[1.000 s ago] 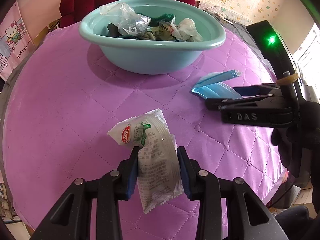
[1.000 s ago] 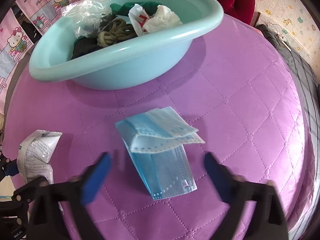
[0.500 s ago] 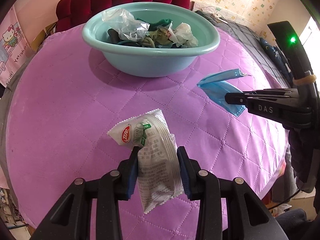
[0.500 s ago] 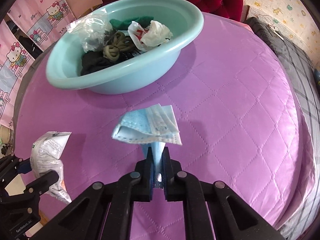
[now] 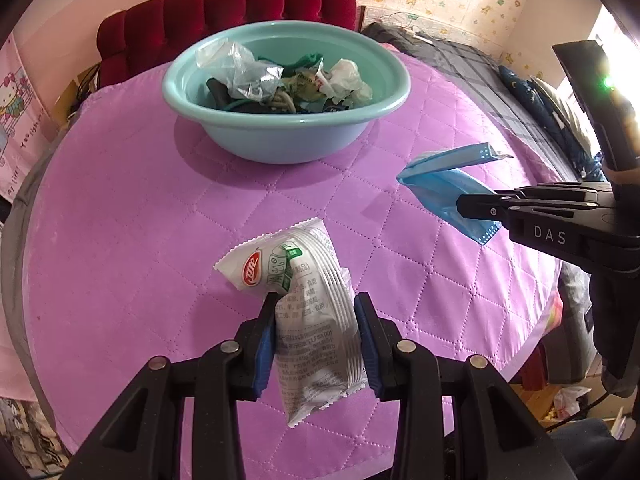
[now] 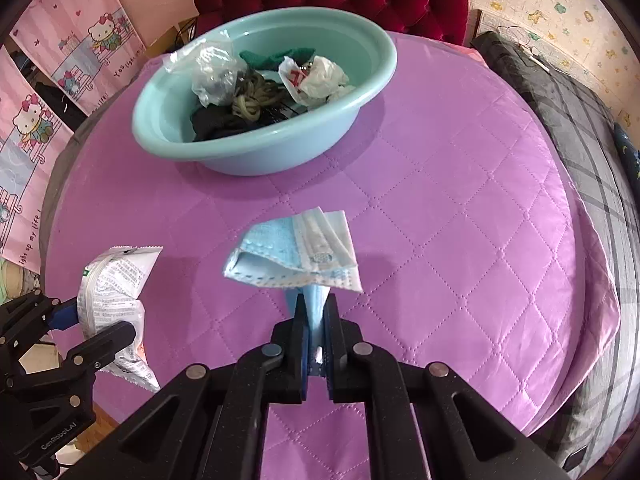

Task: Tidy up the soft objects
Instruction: 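Close the right tool on the blue face masks while the left tool holds the packet, then carry the masks in the right tool over the basin while the left tool carries the packet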

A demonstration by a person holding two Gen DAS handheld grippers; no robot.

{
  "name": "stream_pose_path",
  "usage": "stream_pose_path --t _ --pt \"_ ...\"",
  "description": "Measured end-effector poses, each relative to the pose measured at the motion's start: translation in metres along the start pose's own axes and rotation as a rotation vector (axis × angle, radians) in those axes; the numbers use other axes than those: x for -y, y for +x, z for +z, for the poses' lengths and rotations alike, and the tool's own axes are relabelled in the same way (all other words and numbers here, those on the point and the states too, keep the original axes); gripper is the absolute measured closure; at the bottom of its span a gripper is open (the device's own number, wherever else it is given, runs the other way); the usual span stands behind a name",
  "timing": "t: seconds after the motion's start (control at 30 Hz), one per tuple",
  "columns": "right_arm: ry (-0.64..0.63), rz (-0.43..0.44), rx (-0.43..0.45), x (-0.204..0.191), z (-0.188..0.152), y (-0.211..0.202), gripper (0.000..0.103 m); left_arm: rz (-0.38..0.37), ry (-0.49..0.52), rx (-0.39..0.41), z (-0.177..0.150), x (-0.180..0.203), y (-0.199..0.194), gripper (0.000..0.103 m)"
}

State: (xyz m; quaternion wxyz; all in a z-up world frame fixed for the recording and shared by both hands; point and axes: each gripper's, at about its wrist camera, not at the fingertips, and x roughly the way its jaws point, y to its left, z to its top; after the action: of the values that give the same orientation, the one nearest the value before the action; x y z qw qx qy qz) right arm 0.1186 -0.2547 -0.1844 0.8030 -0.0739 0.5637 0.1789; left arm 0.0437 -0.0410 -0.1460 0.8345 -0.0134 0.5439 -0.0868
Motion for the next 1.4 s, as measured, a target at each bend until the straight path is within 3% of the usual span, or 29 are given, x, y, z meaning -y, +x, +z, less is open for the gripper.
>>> stream_pose_path --t 0.63,1.4 --pt "0.007 -0.024 0.061 -0.011 0.004 -0.05 0.098 -0.033 0.05 0.073 0.015 0.001 -0.038 0.062" --pt "-0.032 -0.014 0.112 -0.021 0.088 -0.082 0.098 -0.031 0.075 0.142 0.107 -0.007 -0.051 0.062"
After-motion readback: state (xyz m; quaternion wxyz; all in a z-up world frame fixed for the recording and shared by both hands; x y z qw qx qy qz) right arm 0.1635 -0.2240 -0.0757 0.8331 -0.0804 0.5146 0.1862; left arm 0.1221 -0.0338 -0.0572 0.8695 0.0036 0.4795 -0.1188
